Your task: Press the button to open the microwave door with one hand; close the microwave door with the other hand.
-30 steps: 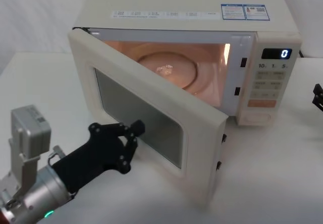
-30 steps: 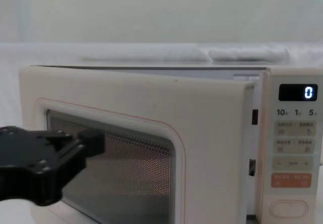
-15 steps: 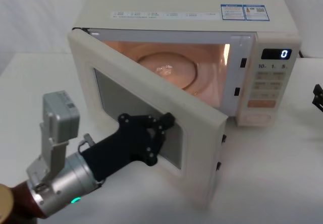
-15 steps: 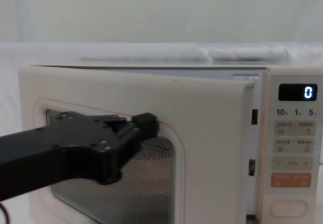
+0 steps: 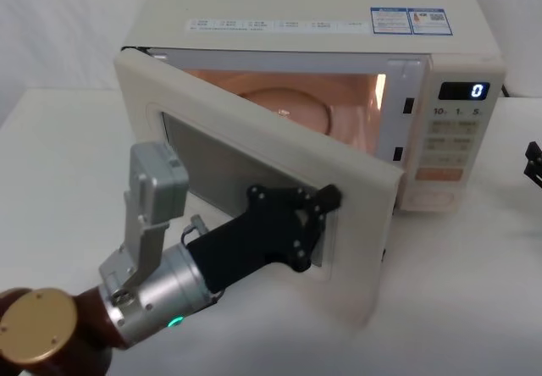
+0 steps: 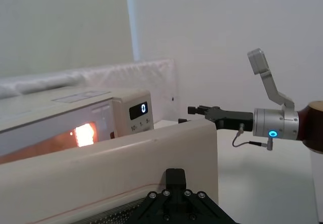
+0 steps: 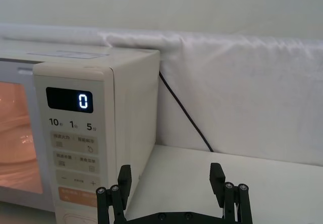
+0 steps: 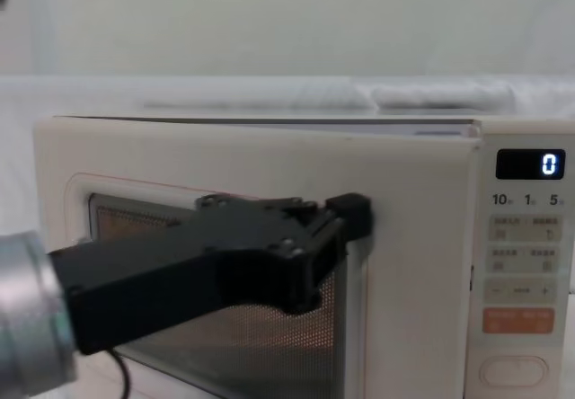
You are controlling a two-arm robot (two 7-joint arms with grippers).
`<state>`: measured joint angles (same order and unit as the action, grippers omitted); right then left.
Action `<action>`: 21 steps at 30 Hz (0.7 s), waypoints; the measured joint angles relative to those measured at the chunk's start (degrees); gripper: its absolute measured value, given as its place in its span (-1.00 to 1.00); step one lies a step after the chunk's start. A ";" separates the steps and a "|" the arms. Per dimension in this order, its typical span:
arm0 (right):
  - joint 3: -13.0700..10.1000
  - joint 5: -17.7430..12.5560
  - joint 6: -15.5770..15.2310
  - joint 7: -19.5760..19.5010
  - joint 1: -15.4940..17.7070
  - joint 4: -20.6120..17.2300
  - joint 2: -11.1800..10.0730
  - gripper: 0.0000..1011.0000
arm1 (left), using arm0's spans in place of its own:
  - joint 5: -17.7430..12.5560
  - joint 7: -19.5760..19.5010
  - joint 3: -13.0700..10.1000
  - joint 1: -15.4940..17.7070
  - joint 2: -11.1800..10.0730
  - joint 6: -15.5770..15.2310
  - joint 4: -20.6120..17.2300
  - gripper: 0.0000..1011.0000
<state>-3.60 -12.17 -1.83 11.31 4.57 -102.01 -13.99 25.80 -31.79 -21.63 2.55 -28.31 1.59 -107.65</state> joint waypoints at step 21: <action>0.00 0.00 0.00 0.00 0.00 0.00 0.00 0.98 | -1.60 5.77 -3.41 9.07 6.29 0.53 9.81 -1.00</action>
<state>-3.60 -12.17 -1.83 11.31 4.57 -102.01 -13.99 24.21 -26.02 -25.04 11.63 -22.02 2.12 -97.85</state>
